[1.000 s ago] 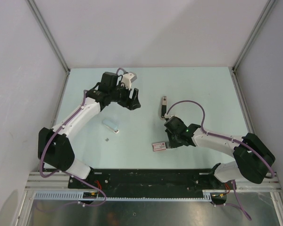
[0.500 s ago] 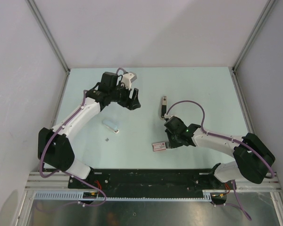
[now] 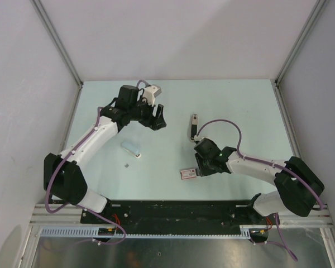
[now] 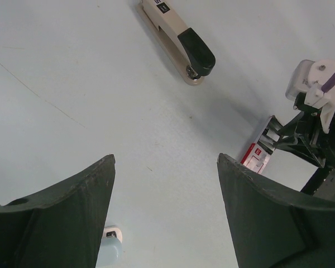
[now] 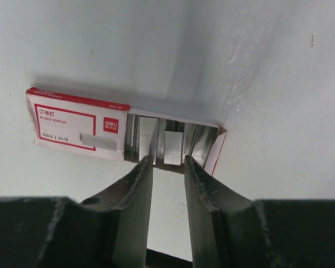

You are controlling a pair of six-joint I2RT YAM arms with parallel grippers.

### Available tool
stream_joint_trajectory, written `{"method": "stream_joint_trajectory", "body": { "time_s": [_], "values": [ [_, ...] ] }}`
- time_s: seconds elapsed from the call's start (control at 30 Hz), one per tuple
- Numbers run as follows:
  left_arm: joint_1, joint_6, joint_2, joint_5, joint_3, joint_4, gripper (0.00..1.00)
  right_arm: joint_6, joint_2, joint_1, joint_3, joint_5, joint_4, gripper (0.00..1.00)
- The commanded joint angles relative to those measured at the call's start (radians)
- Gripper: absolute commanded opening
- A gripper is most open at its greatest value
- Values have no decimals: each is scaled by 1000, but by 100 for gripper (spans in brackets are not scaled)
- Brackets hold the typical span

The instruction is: Unload the staples from the stapler

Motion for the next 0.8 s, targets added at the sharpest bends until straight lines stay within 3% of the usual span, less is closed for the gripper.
{"method": "stream_joint_trajectory", "body": {
  "time_s": [0.0, 0.27, 0.53, 0.77],
  "values": [
    [-6, 52, -49, 28, 12, 8, 79, -4, 11, 2, 10, 9, 9, 35],
    [-7, 56, -48, 25, 6, 8, 79, -11, -62, -8, 31, -16, 4, 32],
    [-25, 76, -30, 13, 2, 8, 79, -14, -204, -105, 64, -96, -28, 30],
    [-146, 194, 21, -120, -56, 10, 78, 82, -227, -248, 23, -116, -54, 15]
  ]
}}
